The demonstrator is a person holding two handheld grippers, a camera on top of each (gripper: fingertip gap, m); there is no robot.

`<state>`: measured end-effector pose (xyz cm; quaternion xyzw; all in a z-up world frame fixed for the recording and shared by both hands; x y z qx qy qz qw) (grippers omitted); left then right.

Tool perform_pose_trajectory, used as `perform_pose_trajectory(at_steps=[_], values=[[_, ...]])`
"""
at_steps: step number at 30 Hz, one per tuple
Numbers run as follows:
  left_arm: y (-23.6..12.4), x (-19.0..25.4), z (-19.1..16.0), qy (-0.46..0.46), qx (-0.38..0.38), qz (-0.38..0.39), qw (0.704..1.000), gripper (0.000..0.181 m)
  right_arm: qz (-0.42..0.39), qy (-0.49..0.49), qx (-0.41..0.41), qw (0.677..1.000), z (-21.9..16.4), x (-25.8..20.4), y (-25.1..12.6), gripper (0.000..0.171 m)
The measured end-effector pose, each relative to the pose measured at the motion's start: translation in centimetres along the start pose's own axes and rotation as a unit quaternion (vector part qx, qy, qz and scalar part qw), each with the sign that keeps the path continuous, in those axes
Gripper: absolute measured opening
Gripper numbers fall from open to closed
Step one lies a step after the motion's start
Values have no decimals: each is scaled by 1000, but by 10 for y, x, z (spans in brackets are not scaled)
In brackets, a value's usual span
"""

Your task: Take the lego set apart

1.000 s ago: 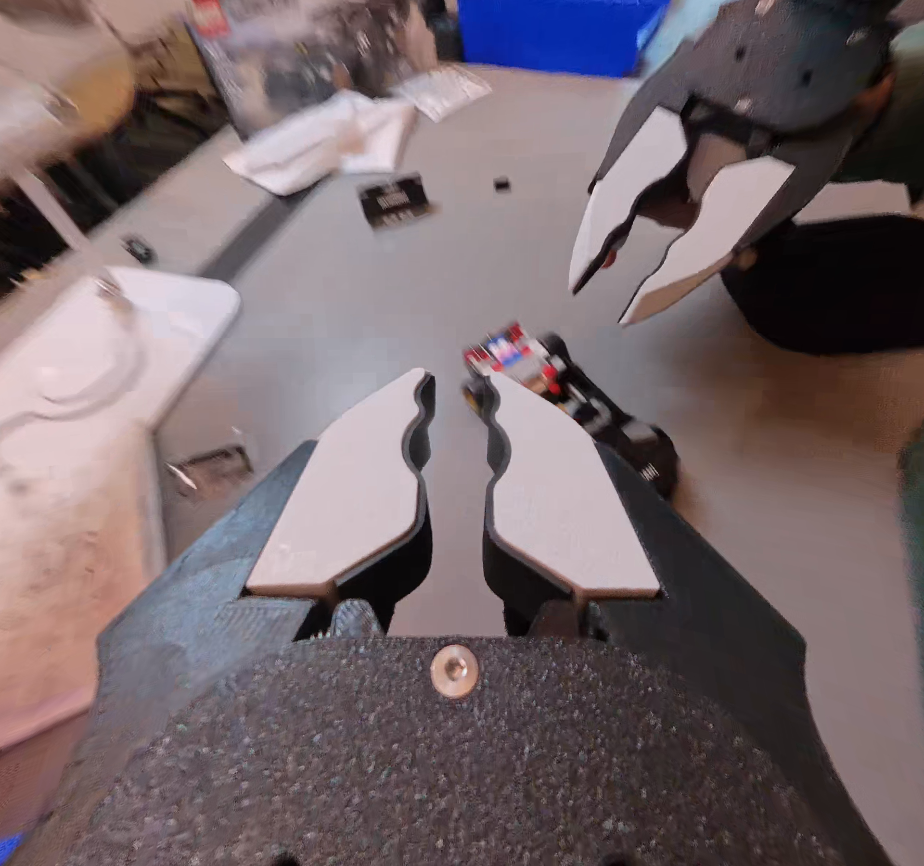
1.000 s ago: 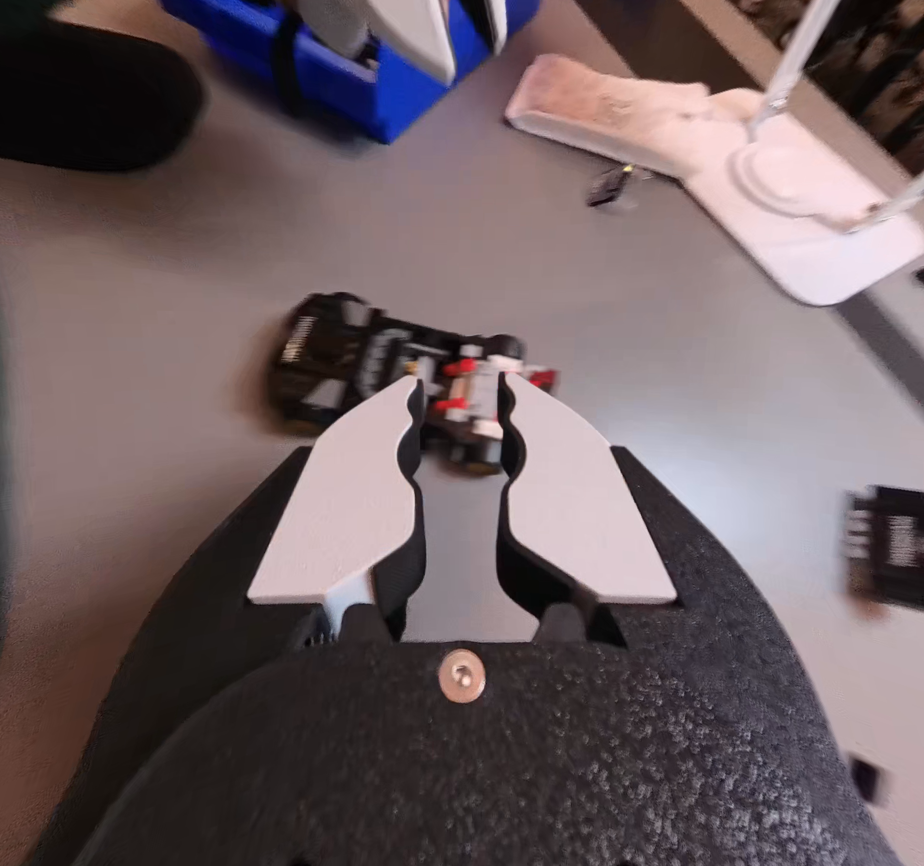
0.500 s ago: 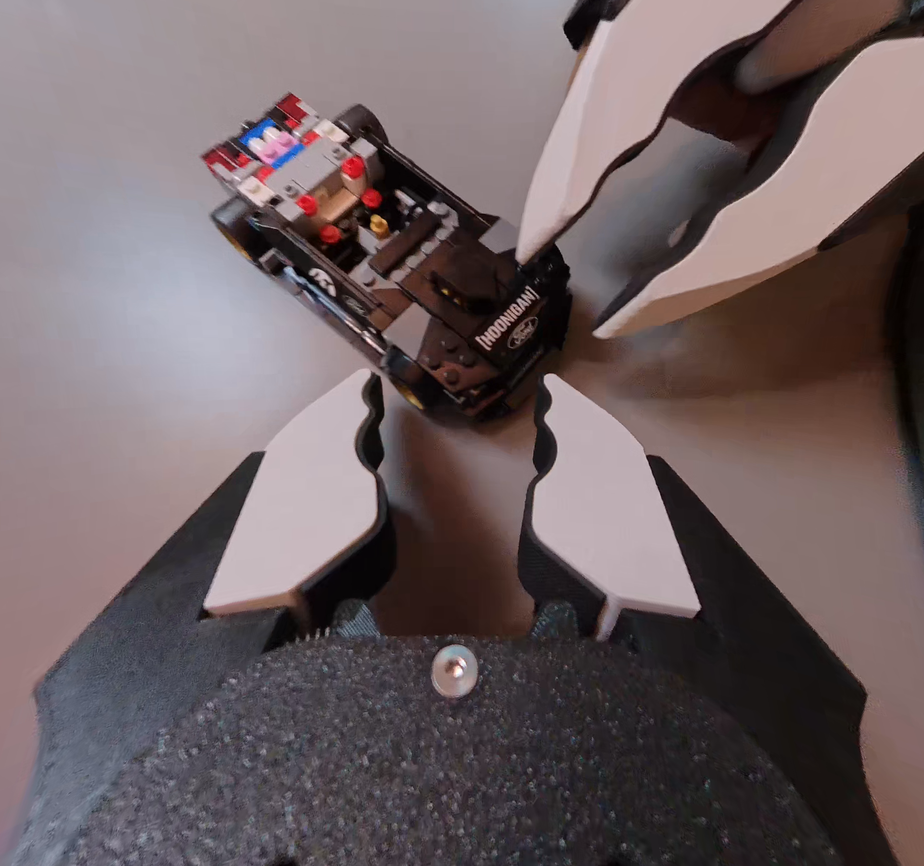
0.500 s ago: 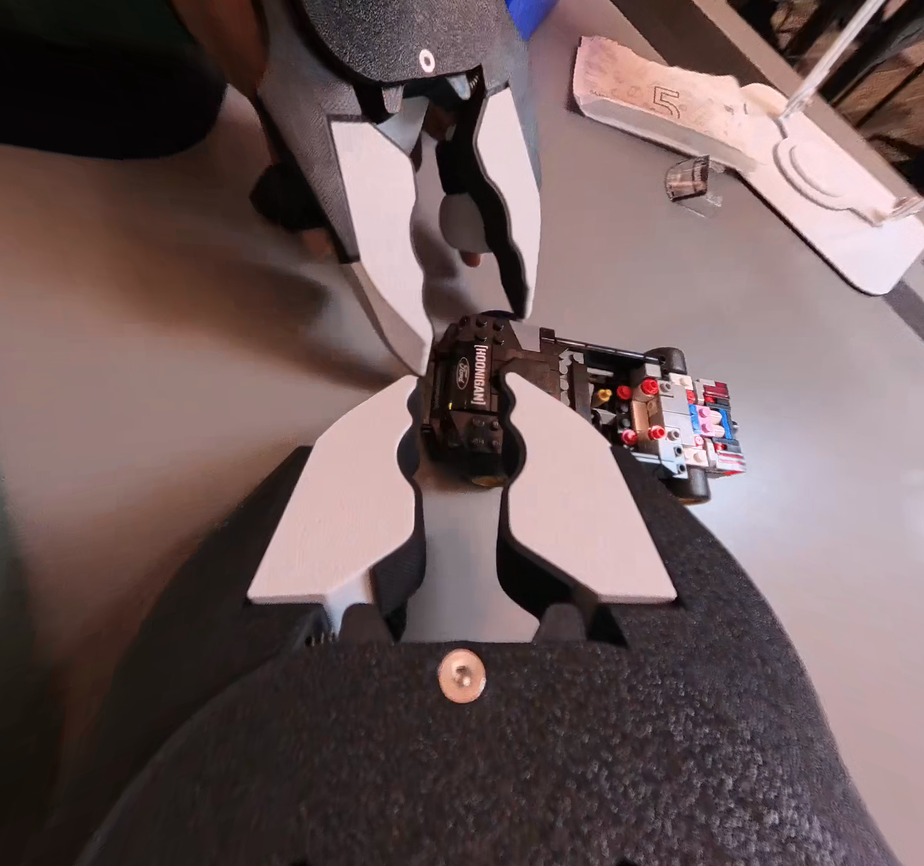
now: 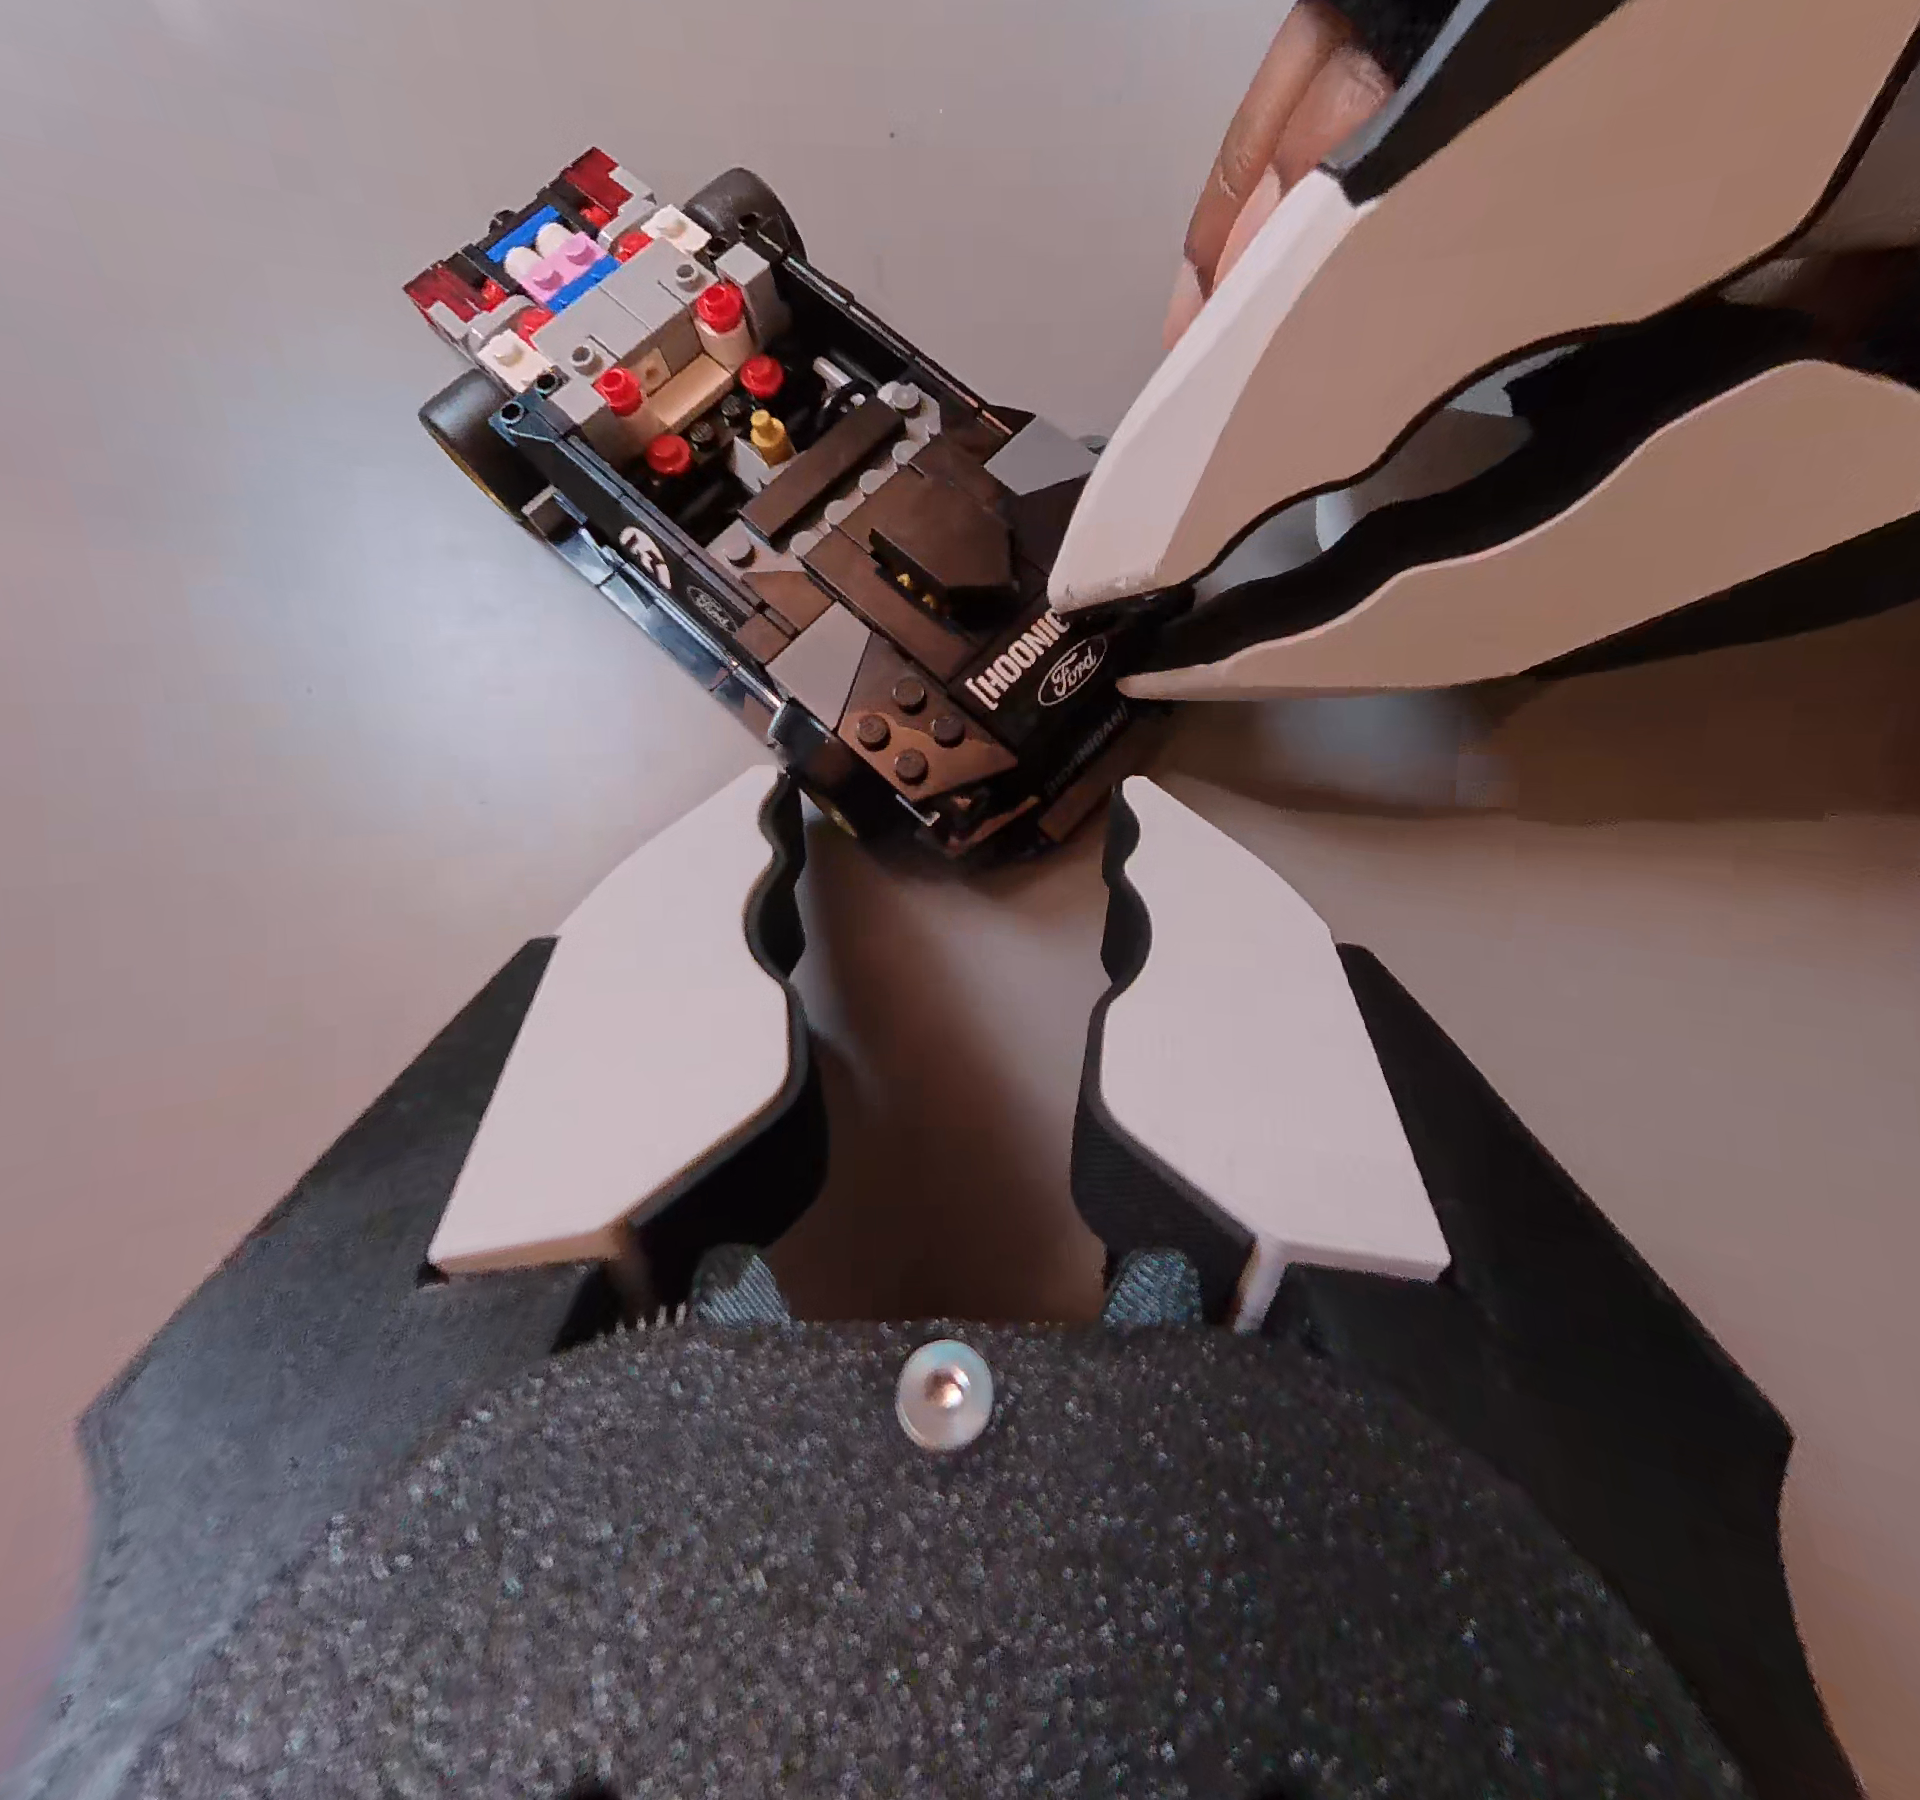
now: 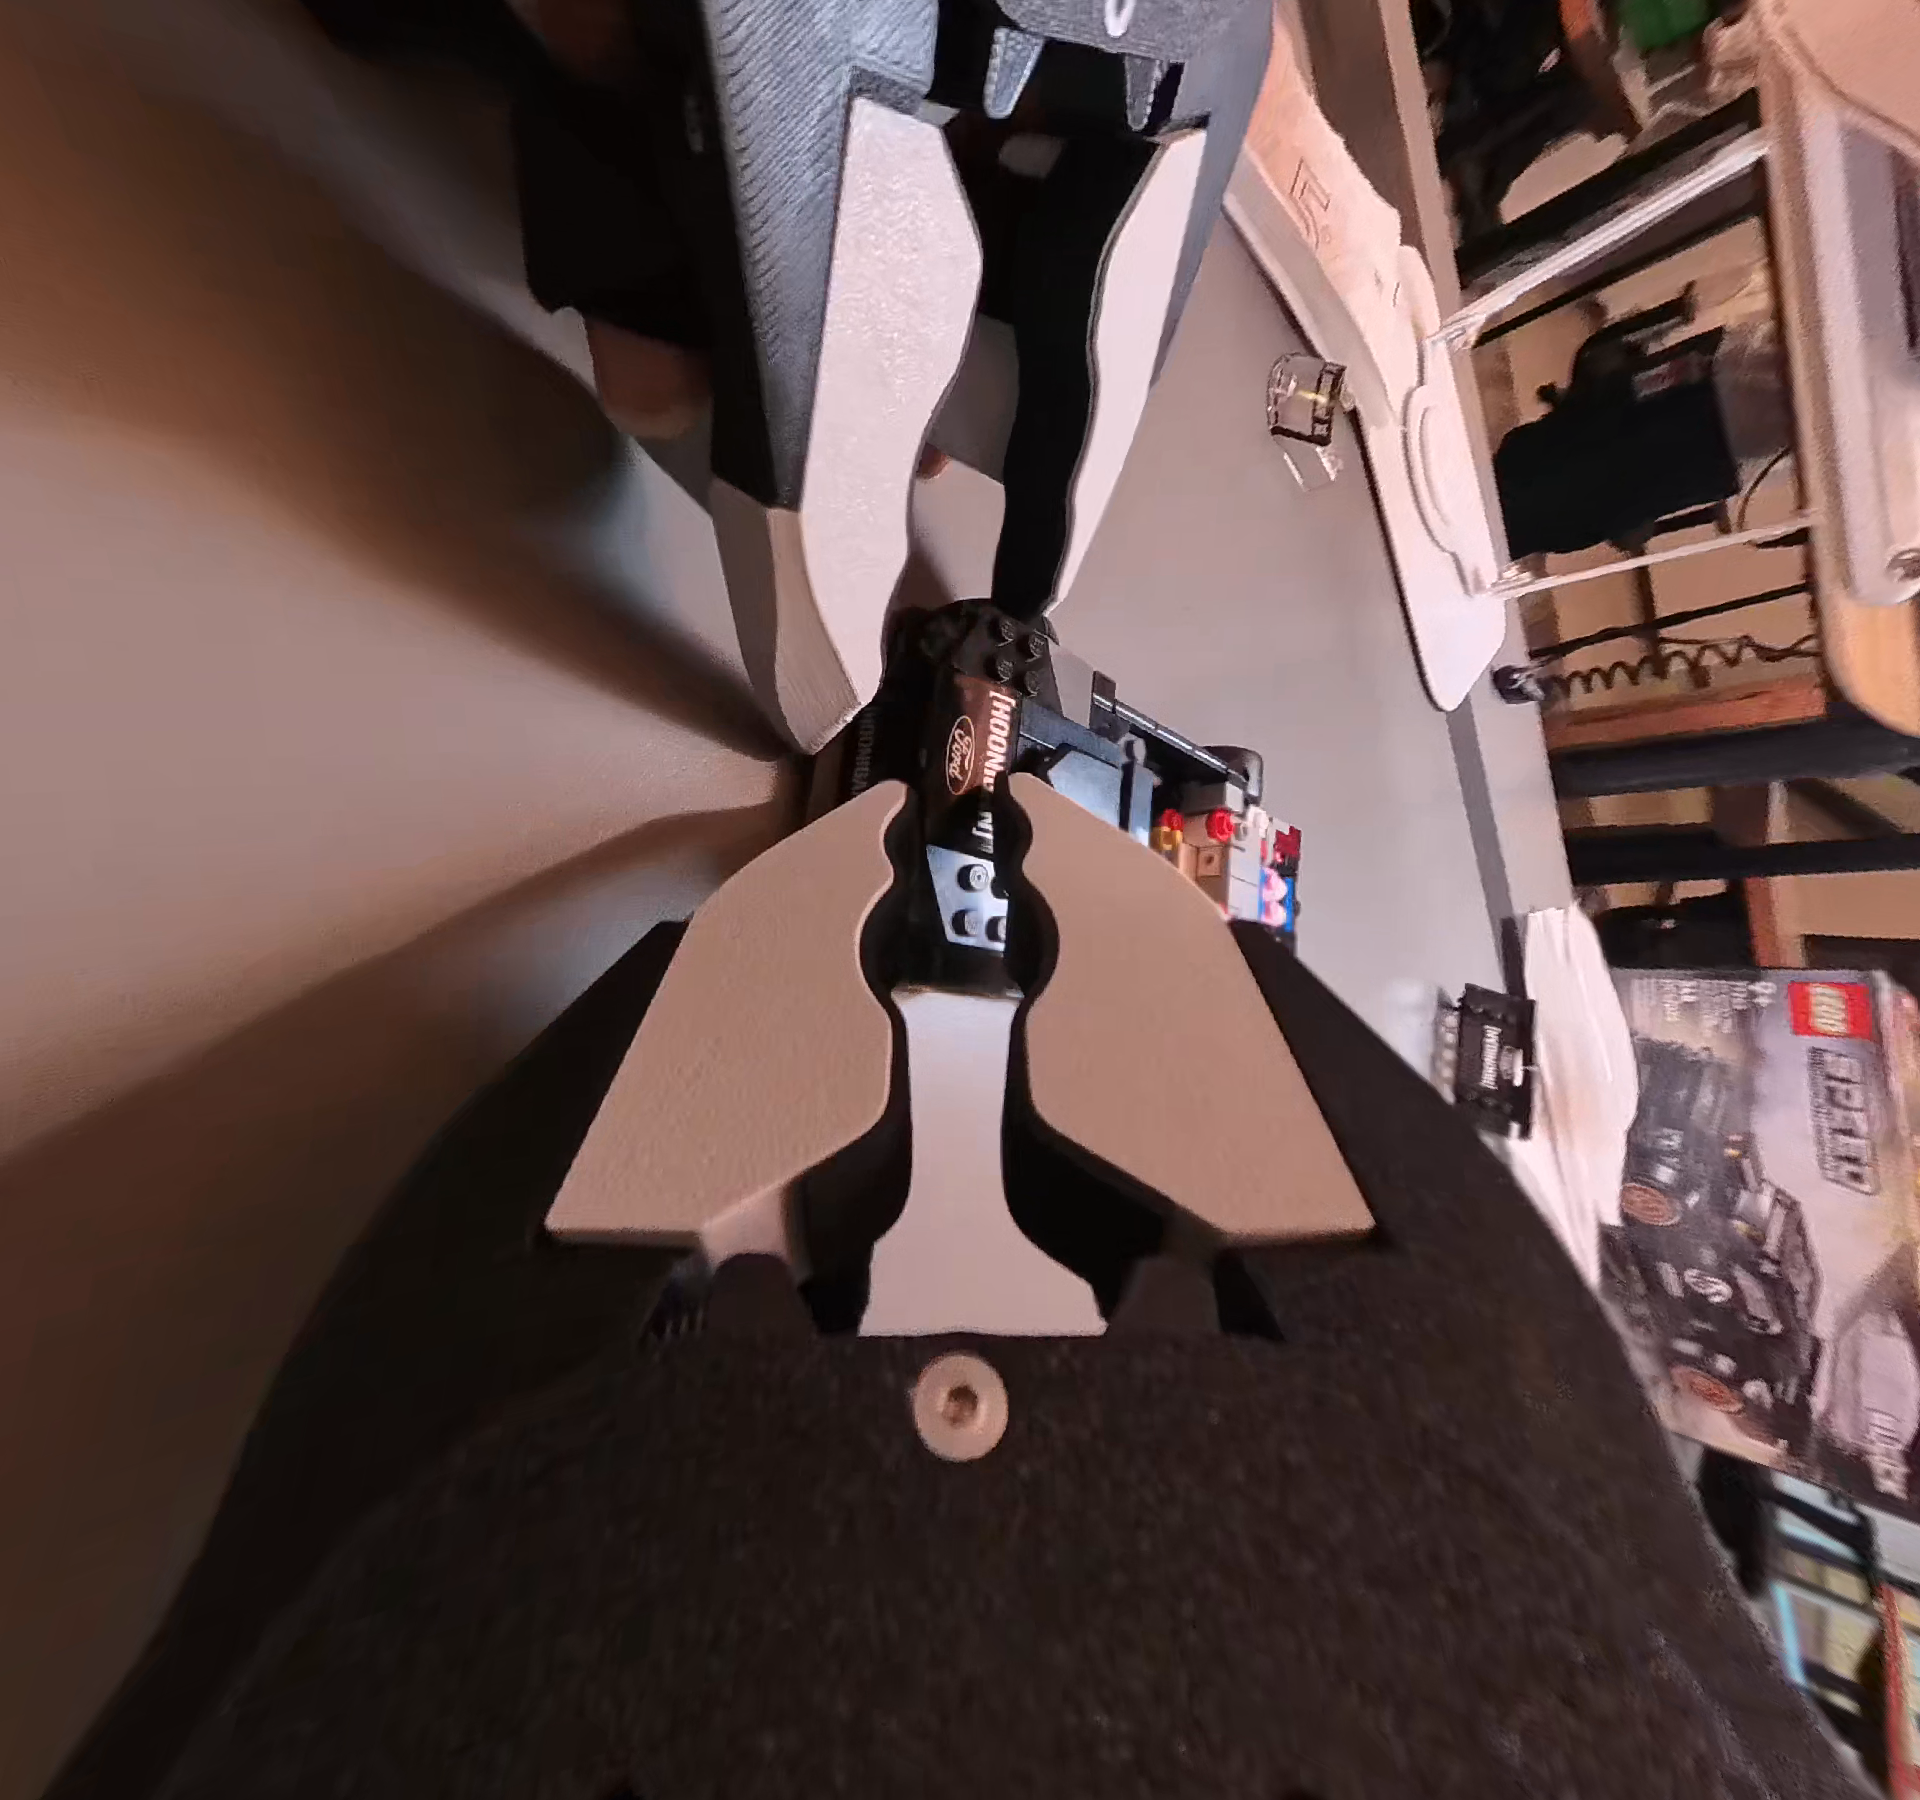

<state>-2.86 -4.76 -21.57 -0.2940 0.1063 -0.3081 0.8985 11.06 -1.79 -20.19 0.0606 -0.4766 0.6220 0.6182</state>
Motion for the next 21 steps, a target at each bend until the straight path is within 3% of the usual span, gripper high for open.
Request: perform_pose_trajectory(at_steps=[5, 13, 21], values=[[1, 2, 0, 15, 1, 22, 1000, 41, 12, 50, -4, 999, -2, 13, -2, 10], [-3, -5, 4, -40, 53, 4, 998, 53, 59, 163, 31, 984, -10, 28, -3, 2], [0, -7, 5, -37, 57, 26, 997, 52, 31, 167, 70, 983, -13, 28, -10, 2]])
Point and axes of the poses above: each gripper's, where its closed fingertips meet, y out along the fingers, z out of its top, x = y × z across the jaws, the point moved 10 cm from there along -y, back along the fingers, and after that the axes turned 6 degrees about x, right-handed, at the moved point
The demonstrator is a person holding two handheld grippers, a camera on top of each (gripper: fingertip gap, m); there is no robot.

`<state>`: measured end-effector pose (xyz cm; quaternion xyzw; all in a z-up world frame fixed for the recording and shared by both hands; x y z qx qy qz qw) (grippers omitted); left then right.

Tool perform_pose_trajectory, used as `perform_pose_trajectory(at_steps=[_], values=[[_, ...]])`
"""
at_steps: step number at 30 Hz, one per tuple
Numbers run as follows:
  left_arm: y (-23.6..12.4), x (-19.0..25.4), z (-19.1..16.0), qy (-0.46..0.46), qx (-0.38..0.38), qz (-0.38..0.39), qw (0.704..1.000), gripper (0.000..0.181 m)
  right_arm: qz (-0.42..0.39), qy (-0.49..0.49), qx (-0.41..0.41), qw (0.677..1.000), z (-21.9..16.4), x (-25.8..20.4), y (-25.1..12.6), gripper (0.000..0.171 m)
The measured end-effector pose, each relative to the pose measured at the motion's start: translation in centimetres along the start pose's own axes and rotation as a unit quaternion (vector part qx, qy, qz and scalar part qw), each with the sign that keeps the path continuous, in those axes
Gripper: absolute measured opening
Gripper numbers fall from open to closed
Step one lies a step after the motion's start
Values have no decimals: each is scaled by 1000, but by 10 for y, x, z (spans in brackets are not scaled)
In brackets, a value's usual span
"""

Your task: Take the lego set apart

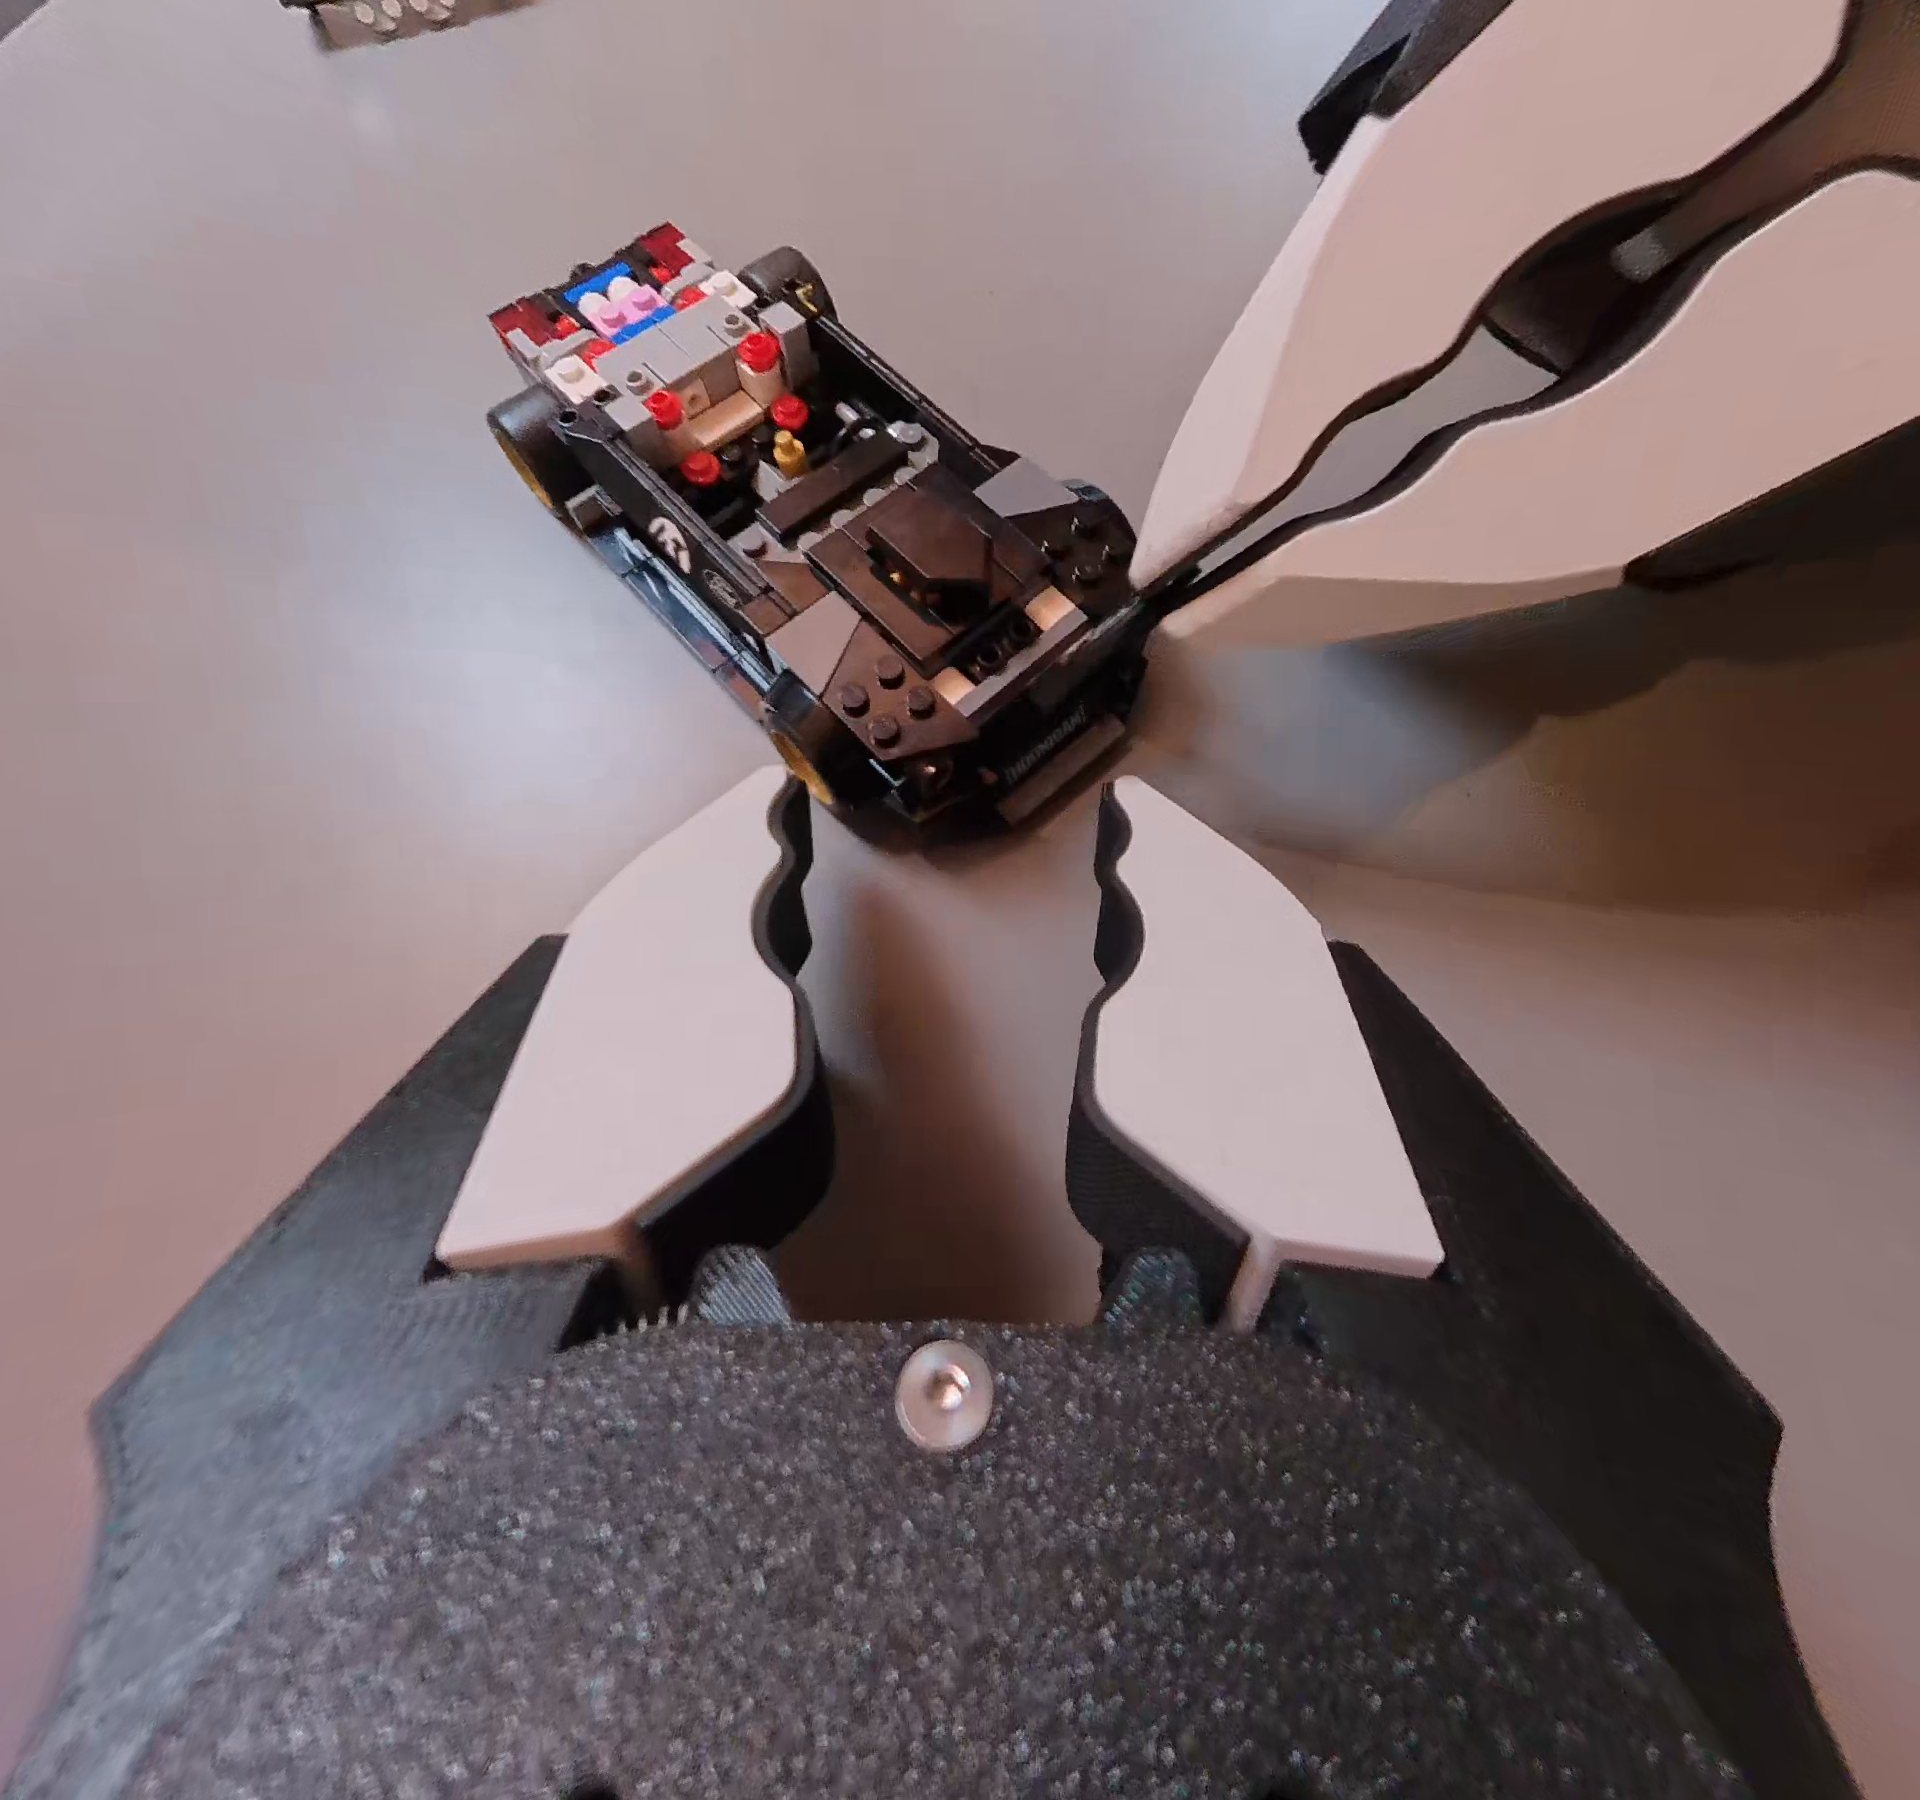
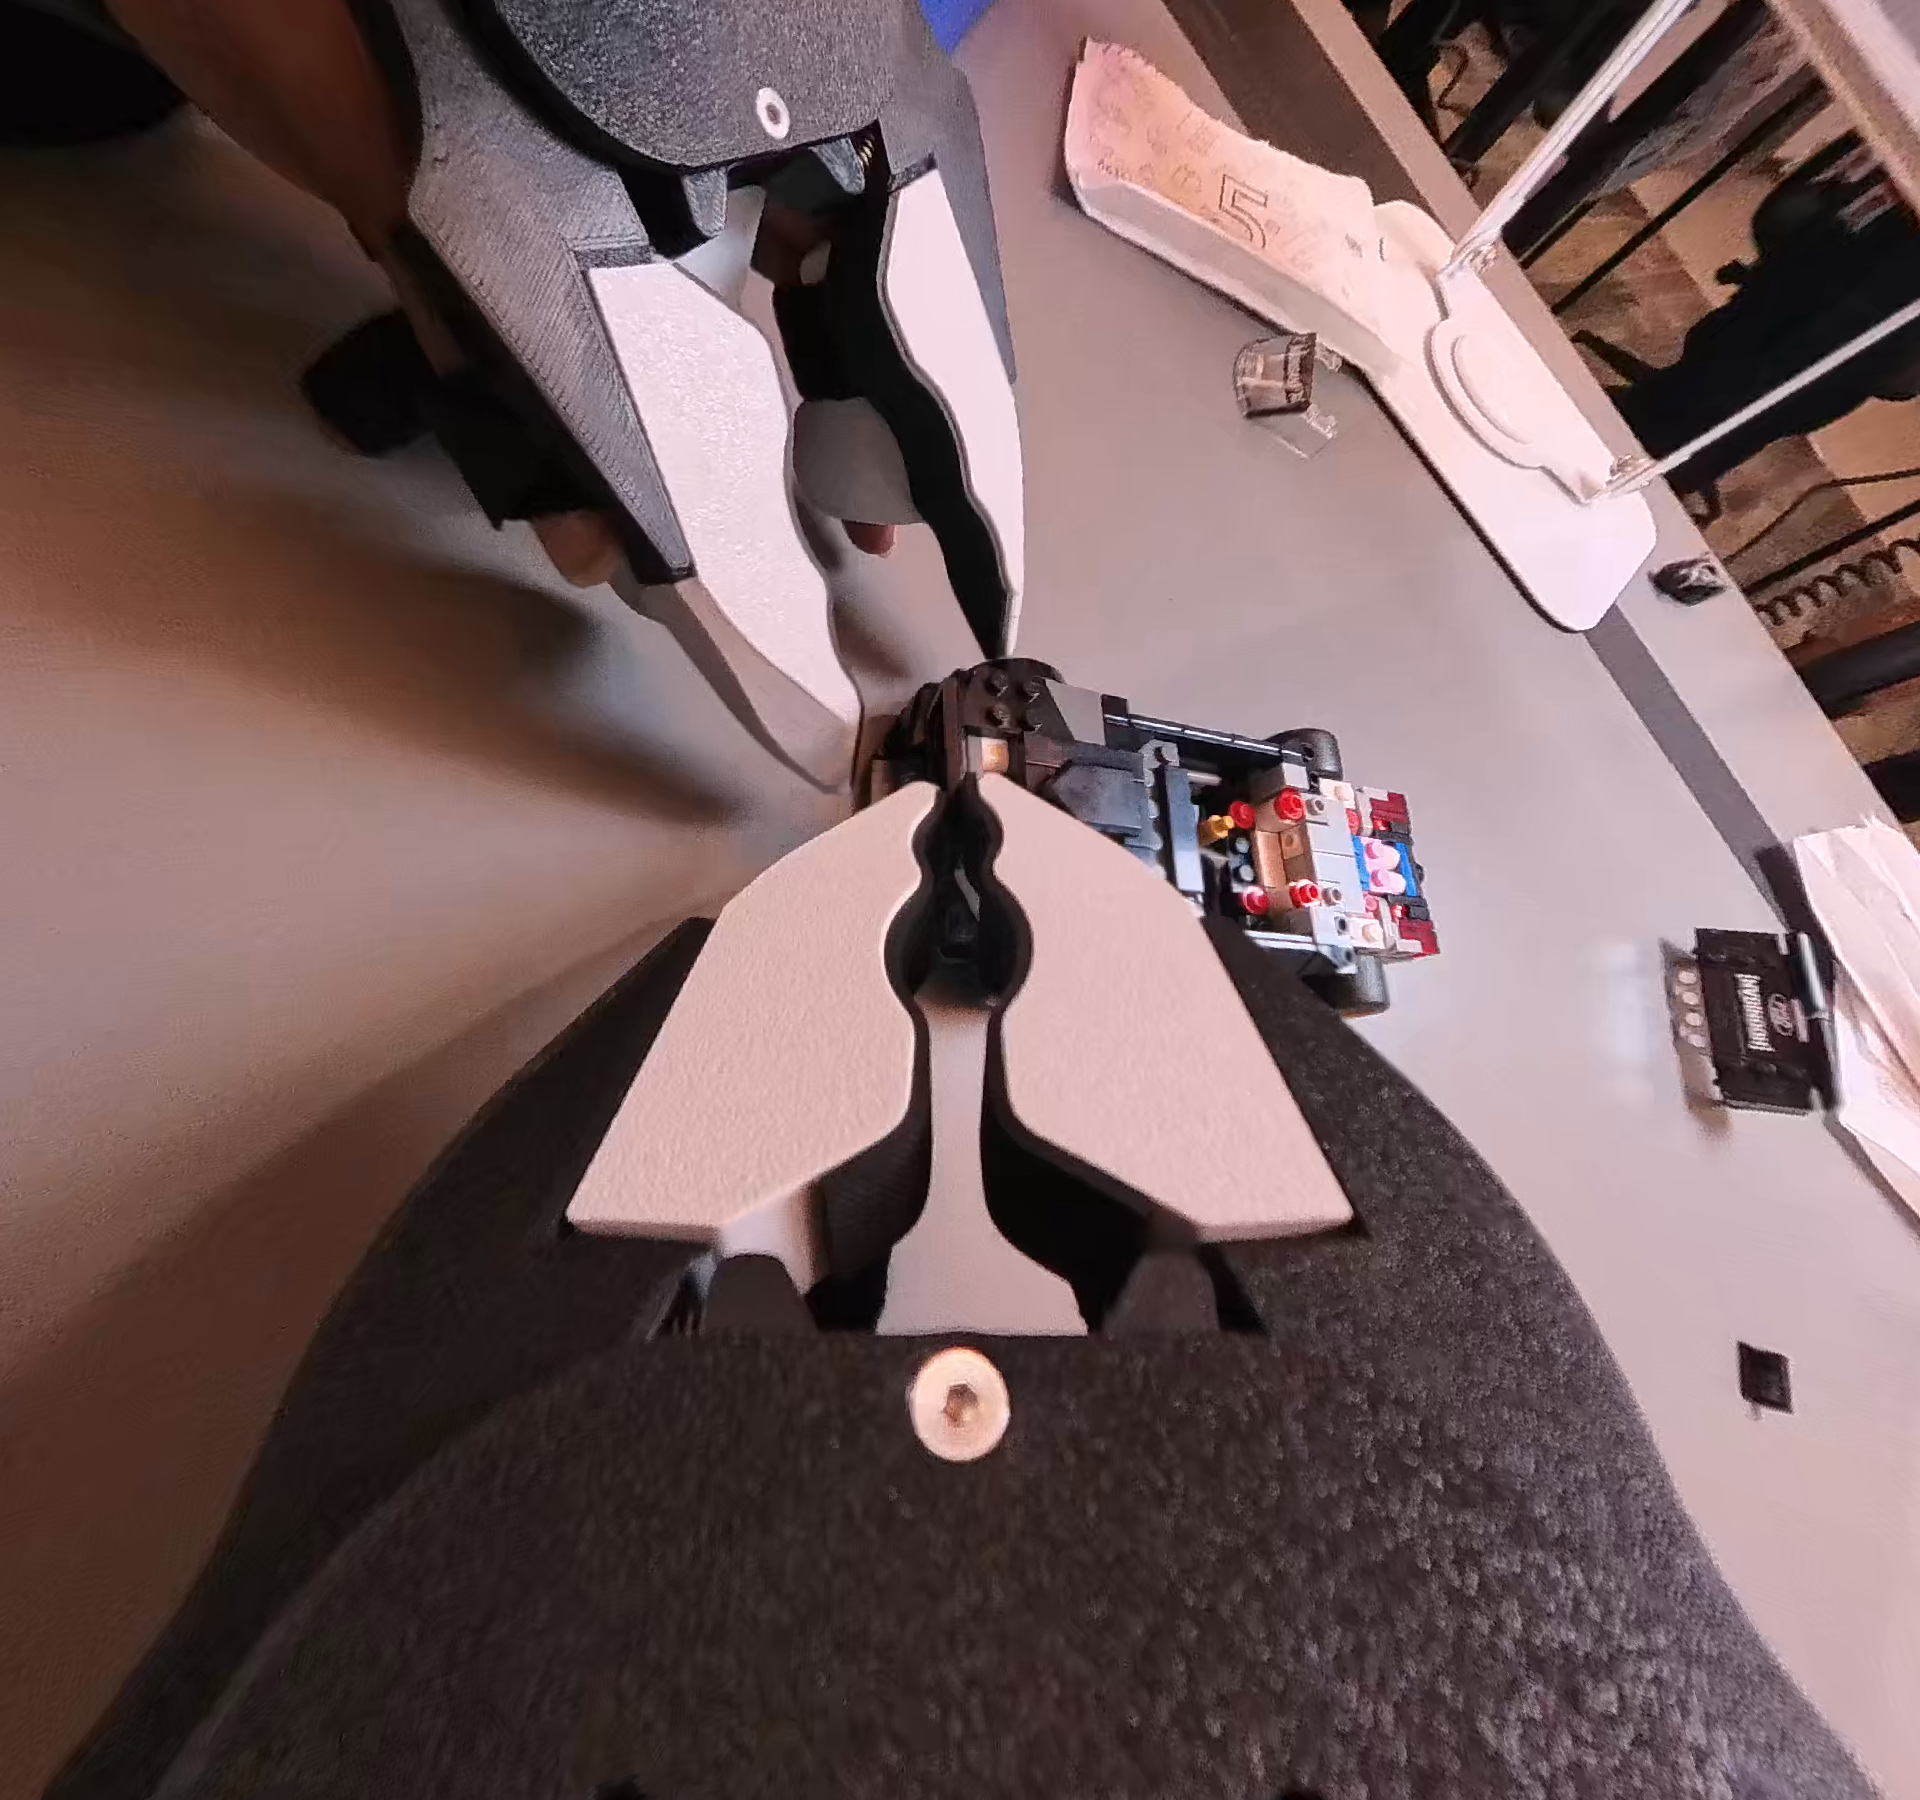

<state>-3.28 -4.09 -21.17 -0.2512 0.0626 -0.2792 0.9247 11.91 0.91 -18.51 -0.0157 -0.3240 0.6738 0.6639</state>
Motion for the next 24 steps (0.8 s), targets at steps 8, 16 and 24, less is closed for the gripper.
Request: perform_pose_trajectory(at_steps=[8, 16, 24], values=[[-21, -1, 10, 0, 71, -32, 997, 41, 29, 117, 88, 989, -1, 15, -14, 2], [-41, 19, 27, 131, 169, -39, 976, 21, 10, -71, 196, 978, 6, 10, -24, 2], [-44, 27, 31, 186, 172, -7, 967, 7, 25, -123, 210, 970, 7, 15, -24, 2]])
Point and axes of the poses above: each gripper's, where its closed fingertips meet, y out along the fingers, z out of its top, x = y × z across the jaws, the point moved 10 cm from there along -y, back along the fingers, and after that the axes turned 6 degrees about x, right-handed, at the moved point
